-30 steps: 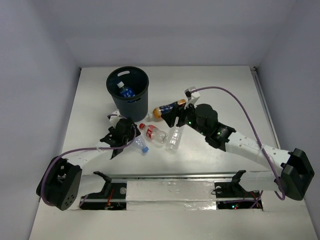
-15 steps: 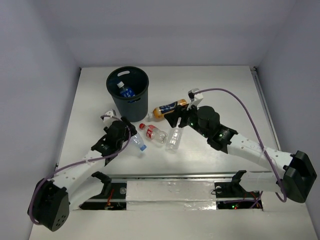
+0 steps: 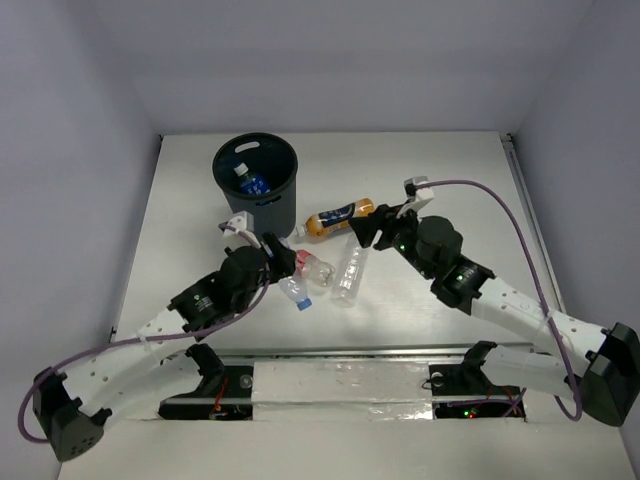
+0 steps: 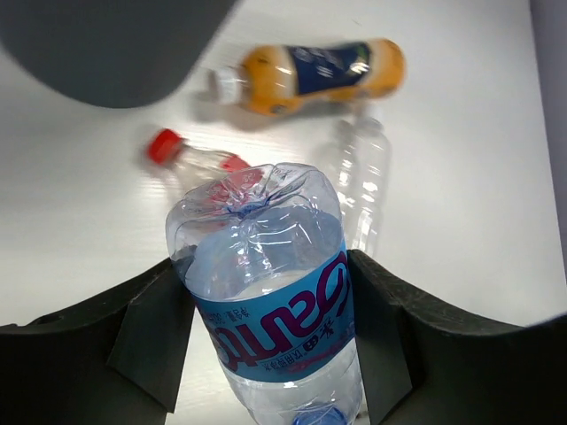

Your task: Put the plastic bottles in the bin

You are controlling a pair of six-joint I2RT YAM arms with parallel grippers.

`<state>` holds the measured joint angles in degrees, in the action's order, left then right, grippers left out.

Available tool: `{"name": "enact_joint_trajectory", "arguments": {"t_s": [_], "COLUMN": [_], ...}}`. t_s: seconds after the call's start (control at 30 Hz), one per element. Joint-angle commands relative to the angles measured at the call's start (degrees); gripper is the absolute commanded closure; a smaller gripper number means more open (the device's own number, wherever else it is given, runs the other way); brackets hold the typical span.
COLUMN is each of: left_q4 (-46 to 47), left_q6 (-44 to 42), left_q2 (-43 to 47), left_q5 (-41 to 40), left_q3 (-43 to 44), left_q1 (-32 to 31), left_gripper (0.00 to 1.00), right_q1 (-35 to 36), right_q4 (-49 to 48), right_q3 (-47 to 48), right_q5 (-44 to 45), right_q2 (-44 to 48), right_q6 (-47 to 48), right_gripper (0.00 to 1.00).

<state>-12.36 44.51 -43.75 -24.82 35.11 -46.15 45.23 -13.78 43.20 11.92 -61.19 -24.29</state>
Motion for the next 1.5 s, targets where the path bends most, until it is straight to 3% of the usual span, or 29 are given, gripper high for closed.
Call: {"name": "enact_joint_trajectory", "arguments": {"t_s": [0.0,0.1,0.37,0.5,0.6,0.8,0.97,1.13,1.33,1.47], "left_q4": [-2.84,-4.42,2.42,5.14,9.71,11.21,20.17,29.47,39.50,39.61], "left_q6": [1.80,1.02,-14.52,-21.04,-22.54,-29.47,-37.55,-45.90,-49.43,-49.17], "left_q2": [-2.83,-6.17,-12.57,-17.15,-19.35,-30.77,-37.01,-39.22,-37.82,-37.29], "left_q5": [-8.13,-13.67,-23.51,-22.04,-14.31,-18.24,-24.48,-28.52,-28.00,-27.21], "left_q3": [6.71,13.39,30.86,38.08,39.94,49.07,50.93,46.11,36.88,34.94], "left_q1": [-8.58,-13.51,-13.53,-4.85,6.49,16.86,19.08,19.08,18.55,18.03], "left_gripper": [0.62,0.62,0.62,0.64,0.65,0.65,0.65,0.64,0.59,0.49], "right_q1": [-2.25,-4.01,-6.21,-6.21,-6.21,-6.21,-6.21,-6.21,-6.21,-6.21], "right_q4": [-3.27,-3.44,-3.88,-3.89,-4.76,-4.59,-4.76,-4.68,-4.68,-4.59], "right_q3": [-1.27,-2.59,-3.56,-3.56,-4.09,-4.27,-4.26,-4.35,-4.26,-4.18], "right_q5": [3.37,3.37,1.97,1.26,0.65,0.65,-0.58,-0.32,-0.32,-0.06], "right_q2": [3.44,5.19,6.34,6.34,7.57,7.93,7.93,8.45,8.02,7.58], "right_q6": [-1.45,-2.51,-3.57,-3.74,-3.74,-4.09,-4.45,-4.36,-4.36,-4.27], "right_gripper": [0.38,0.40,0.40,0.40,0.41,0.41,0.41,0.41,0.41,0.40]}}
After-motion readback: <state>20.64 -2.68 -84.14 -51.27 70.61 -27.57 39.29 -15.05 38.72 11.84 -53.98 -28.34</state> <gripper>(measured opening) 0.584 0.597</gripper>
